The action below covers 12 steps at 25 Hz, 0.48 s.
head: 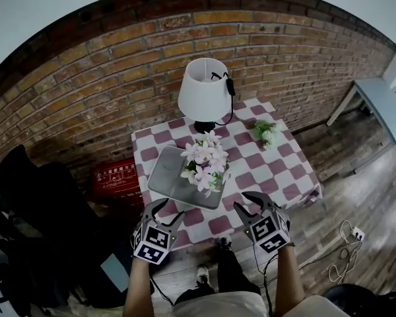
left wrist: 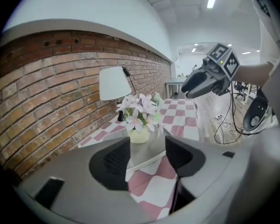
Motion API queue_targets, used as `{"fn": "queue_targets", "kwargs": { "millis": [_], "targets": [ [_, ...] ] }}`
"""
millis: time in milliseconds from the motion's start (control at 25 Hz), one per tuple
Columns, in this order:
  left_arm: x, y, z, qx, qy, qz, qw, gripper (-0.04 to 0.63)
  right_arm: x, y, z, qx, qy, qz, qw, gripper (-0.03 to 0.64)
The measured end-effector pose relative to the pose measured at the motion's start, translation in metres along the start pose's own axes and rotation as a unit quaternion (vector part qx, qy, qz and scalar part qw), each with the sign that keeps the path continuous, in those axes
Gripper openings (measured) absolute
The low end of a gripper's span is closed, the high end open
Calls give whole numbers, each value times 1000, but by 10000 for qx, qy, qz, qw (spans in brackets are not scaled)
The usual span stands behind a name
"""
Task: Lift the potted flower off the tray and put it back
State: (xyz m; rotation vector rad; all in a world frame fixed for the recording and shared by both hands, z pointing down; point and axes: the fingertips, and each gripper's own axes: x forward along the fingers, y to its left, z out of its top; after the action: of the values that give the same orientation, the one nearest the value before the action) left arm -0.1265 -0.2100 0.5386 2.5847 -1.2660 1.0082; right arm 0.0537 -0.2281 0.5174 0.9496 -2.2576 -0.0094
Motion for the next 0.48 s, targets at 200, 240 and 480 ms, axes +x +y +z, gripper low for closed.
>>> {"fn": "queue_targets", "kwargs": {
  "millis": [200, 240, 480],
  "targets": [
    [-43, -3, 14, 93, -191, 259, 9994, 230, -40, 17, 22, 189, -323, -214, 9991, 122],
    [-52, -3, 16, 111, -259, 309, 9991, 204, -49, 21, 28, 223, -429, -210, 9986, 88],
    [-103, -6, 31, 287, -592, 684, 9955, 48, -103, 42, 59, 77, -842, -207, 9962, 46]
  ]
}}
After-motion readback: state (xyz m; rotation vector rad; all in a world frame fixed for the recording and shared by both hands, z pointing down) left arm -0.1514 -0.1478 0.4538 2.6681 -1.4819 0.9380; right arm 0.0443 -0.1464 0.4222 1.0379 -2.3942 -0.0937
